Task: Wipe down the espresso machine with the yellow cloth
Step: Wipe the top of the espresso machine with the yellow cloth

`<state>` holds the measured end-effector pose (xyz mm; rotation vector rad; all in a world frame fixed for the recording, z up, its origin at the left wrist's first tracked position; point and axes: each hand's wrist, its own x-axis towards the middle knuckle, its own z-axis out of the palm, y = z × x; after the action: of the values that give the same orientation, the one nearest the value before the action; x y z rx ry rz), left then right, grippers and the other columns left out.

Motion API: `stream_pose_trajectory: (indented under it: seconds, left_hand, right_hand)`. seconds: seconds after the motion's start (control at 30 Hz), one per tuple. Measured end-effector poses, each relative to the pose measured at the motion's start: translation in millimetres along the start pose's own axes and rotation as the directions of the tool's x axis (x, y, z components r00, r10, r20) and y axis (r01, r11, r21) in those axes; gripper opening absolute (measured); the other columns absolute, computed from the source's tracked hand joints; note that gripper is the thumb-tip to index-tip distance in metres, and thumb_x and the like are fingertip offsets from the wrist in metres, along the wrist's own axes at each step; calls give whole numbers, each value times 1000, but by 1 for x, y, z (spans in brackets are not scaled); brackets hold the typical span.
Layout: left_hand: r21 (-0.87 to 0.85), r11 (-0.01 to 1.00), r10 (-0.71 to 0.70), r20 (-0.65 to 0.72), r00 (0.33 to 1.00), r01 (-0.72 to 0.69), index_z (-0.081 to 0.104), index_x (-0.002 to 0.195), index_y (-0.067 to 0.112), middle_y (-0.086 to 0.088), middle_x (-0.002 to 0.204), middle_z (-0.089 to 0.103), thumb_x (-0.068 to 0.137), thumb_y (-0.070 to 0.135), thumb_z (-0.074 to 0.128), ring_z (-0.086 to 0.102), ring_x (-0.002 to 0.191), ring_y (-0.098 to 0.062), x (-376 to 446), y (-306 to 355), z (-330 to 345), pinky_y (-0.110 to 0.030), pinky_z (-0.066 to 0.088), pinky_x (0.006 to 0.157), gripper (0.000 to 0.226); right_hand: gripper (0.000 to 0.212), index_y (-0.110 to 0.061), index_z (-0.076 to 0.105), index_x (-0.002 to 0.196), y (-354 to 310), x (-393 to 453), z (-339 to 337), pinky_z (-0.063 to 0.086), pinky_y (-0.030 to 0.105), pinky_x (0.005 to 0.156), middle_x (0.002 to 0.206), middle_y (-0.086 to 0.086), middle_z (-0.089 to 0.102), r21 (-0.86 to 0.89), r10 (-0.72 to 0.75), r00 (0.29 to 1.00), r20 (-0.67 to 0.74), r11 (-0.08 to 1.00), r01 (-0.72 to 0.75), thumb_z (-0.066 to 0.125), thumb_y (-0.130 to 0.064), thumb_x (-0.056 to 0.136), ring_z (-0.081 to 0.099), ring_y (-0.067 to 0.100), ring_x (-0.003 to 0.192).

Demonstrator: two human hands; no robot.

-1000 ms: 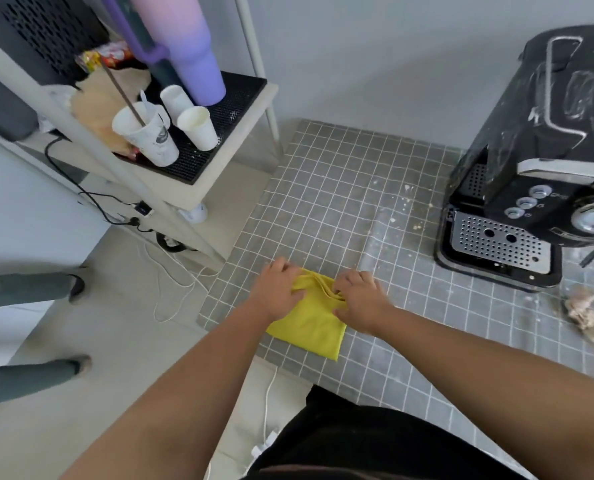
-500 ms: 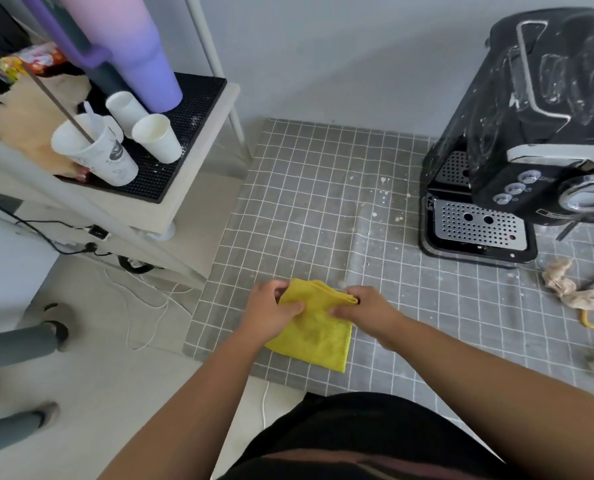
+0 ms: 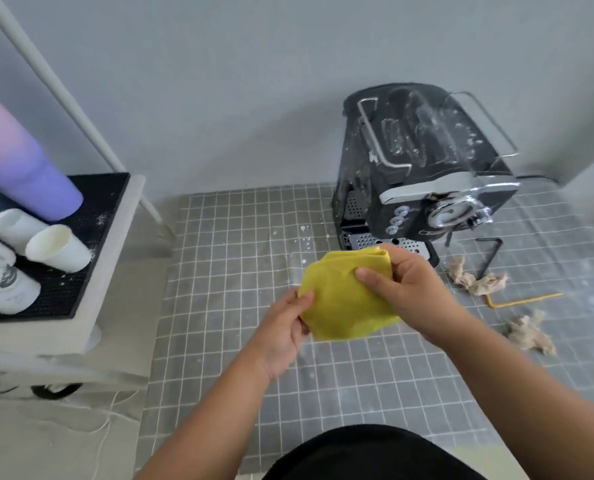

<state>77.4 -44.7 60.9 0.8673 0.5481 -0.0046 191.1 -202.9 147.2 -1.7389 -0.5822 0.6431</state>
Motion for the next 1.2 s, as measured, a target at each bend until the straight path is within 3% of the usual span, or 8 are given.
stream_pose_trajectory:
  seconds: [0.17, 0.3, 0.47, 0.63, 0.73, 0.83, 0.9, 1.2]
  left_hand:
    - [376, 853, 402, -33, 915, -361, 55, 104, 37, -9, 86, 67, 85, 22, 71, 65, 77, -24, 15, 32, 69, -33, 51, 62, 29]
    - [621, 376, 736, 251, 629, -688, 58, 98, 29, 10, 71, 53, 93, 23, 61, 46, 56, -10, 21, 54, 116, -24, 37, 52, 9]
    - [727, 15, 870, 329, 368, -686, 70, 102, 13, 8, 86, 62, 92, 12, 63, 51, 66, -1, 43, 84, 166, -15, 42, 63, 12]
    - [829, -9, 893, 258, 368, -559, 72, 104, 22, 10, 92, 65, 89, 18, 65, 52, 66, 2, 76, 110, 194, -14, 44, 67, 17]
    - [984, -68, 813, 148, 562, -162, 66, 108, 41, 17, 112, 60, 91, 35, 56, 50, 103, -14, 95, 121, 201, -29, 33, 84, 20]
    - [999, 17, 780, -32, 625, 30, 59, 113, 50, 17, 121, 50, 94, 40, 46, 35, 118, -23, 101, 128, 204, -34, 22, 88, 24]
    - [988, 152, 787, -135, 602, 24, 58, 114, 46, 11, 126, 50, 96, 37, 41, 35, 122, -26, 104, 136, 206, -38, 24, 94, 27]
    - [652, 673, 700, -410, 584, -350, 52, 97, 21, 2, 104, 58, 101, 34, 28, 50, 105, -21, 134, 151, 211, -33, 37, 87, 28]
  right_hand:
    - [9, -21, 61, 89, -13, -5, -52, 45, 23, 62, 74, 2, 62, -322, -168, 940, -297, 945, 67, 59, -29, 92, 56, 9, 68]
    - [7, -26, 62, 91, -21, 1, -96, 44, 30, 63, 74, -5, 61, -362, -269, 841, -468, 927, 95, 60, -33, 92, 55, 11, 69]
    - [6, -30, 62, 97, -49, 30, -143, 49, 38, 61, 79, 4, 64, -431, -371, 801, -470, 888, 159, 59, -34, 92, 59, 26, 73]
    - [20, -19, 61, 107, -70, 92, -181, 40, 30, 58, 88, 5, 65, -634, -441, 807, -392, 765, 111, 57, -33, 92, 58, 26, 77]
    - [45, -24, 45, 135, -72, 115, -184, 44, 35, 84, 128, 8, 52, -786, -438, 842, -316, 618, 26, 55, -35, 92, 51, 30, 112]
    - [65, -32, 25, 148, -64, 119, -168, 23, 46, 113, 157, 4, 17, -921, -426, 897, 115, 292, 257, 49, -50, 91, 21, 34, 139]
    - [59, -35, 22, 149, -57, 122, -159, 7, 49, 119, 161, -4, 5, -879, -229, 903, 364, 236, 414, 38, -54, 95, 3, 29, 146]
    - [44, -44, 31, 144, -65, 165, -136, 4, 42, 116, 155, -21, 21, -791, -115, 834, 539, 270, 549, 29, -40, 100, 14, 19, 145]
